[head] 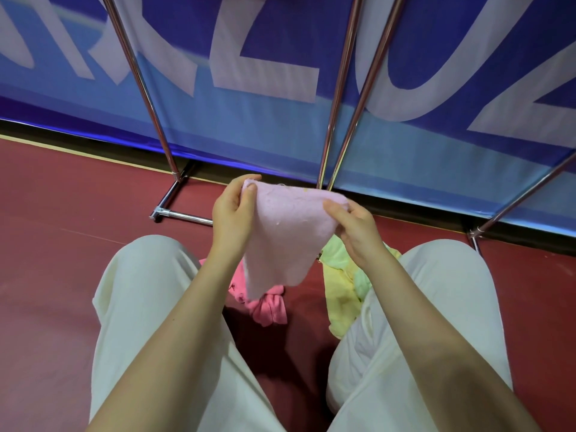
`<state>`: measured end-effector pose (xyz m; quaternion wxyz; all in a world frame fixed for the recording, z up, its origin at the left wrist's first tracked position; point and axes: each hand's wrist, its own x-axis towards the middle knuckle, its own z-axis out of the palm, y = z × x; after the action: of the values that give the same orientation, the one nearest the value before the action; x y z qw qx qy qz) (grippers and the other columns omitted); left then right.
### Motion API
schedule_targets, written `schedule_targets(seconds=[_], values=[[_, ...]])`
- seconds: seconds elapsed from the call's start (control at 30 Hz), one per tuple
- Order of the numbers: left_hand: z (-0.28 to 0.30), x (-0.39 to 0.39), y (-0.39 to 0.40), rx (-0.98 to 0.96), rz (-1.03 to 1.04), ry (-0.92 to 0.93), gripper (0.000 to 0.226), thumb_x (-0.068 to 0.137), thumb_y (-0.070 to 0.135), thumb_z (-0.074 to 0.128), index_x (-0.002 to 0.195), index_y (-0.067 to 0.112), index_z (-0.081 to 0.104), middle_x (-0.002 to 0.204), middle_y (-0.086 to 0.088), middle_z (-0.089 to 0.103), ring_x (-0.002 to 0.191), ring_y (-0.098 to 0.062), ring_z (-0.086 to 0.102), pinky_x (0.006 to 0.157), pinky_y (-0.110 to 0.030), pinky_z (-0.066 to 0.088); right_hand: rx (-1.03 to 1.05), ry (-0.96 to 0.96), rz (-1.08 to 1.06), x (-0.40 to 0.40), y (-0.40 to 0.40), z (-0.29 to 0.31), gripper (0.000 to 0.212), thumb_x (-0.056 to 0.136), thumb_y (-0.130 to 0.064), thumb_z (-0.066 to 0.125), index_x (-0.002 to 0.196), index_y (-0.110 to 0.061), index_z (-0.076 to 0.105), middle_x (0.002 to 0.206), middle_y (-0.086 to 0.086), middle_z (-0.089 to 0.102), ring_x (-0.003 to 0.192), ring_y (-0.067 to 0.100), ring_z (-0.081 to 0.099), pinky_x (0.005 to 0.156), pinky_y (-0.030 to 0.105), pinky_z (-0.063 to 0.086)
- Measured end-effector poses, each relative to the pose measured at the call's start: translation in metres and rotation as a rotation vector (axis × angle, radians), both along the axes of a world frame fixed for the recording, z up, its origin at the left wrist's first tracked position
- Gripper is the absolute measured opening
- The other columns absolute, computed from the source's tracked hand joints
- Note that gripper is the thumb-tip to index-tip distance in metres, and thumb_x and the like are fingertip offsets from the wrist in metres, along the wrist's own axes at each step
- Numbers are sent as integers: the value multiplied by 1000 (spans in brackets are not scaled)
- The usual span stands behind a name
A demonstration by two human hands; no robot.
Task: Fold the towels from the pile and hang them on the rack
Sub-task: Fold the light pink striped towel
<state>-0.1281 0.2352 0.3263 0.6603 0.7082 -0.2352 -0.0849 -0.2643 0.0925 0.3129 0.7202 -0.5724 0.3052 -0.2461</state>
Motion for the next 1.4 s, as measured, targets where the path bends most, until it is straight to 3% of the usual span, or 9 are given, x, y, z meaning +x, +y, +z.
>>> schedule_targets(seconds=[0.07,0.2,0.37,0.5,0.67,0.87,1.0,1.27,1.4], values=[[1,-3,-1,-25,-2,26,21,99,14,48,104,23,67,100,20,66,94,10,58,82,-7,41,64,-49,-37,0,0,3,11,91,-15,62,97,-13,70,101,7,71,90,15,66,82,30,53],[0,-10,-4,-71,-2,60,21,99,14,47,108,19,66,104,17,65,95,11,57,83,-5,40,-150,55,-168,0,2,5,13,91,-21,63,96,-12,72,86,-6,70,77,3,61,70,19,48],[-2,-14,-10,-119,19,148,21,100,14,47,107,21,65,104,16,65,95,8,58,82,-7,41,-285,54,-255,4,5,7,21,91,-21,63,70,-23,64,59,-20,56,61,-1,46,61,15,40],[-4,-14,-17,-155,46,236,21,100,15,47,104,26,65,101,17,65,95,4,59,83,-11,43,-244,37,-281,8,6,4,23,90,-20,64,68,-18,64,61,-17,56,63,1,45,61,17,40],[-11,-19,-28,-126,119,345,24,98,15,46,108,27,64,108,13,65,102,-2,60,89,-16,44,-155,46,-351,18,9,-11,34,87,-21,68,77,10,56,70,4,47,69,12,40,64,28,36],[-13,-30,-39,-95,160,423,25,98,15,43,110,26,62,120,5,64,115,-12,57,99,-23,44,-120,154,-419,28,14,-23,29,84,-22,68,73,1,57,67,0,49,67,12,41,66,30,37],[-12,-40,-47,-121,166,459,27,98,14,44,116,19,63,120,3,64,110,-10,58,84,-10,45,-123,174,-419,33,21,-20,21,89,-21,63,72,-17,52,70,-7,52,69,11,46,70,28,41],[-12,-53,-57,-140,82,446,26,99,13,44,118,15,62,110,3,67,91,0,63,69,-8,48,-228,109,-336,33,32,-12,14,90,-24,62,77,-22,56,75,-8,60,72,8,54,73,36,48],[-15,-51,-56,-135,15,457,24,99,15,48,118,15,62,112,-1,68,99,-9,66,80,-17,52,-323,40,-170,29,37,-6,15,97,-19,52,93,-16,67,84,-4,69,82,6,64,79,33,52]])
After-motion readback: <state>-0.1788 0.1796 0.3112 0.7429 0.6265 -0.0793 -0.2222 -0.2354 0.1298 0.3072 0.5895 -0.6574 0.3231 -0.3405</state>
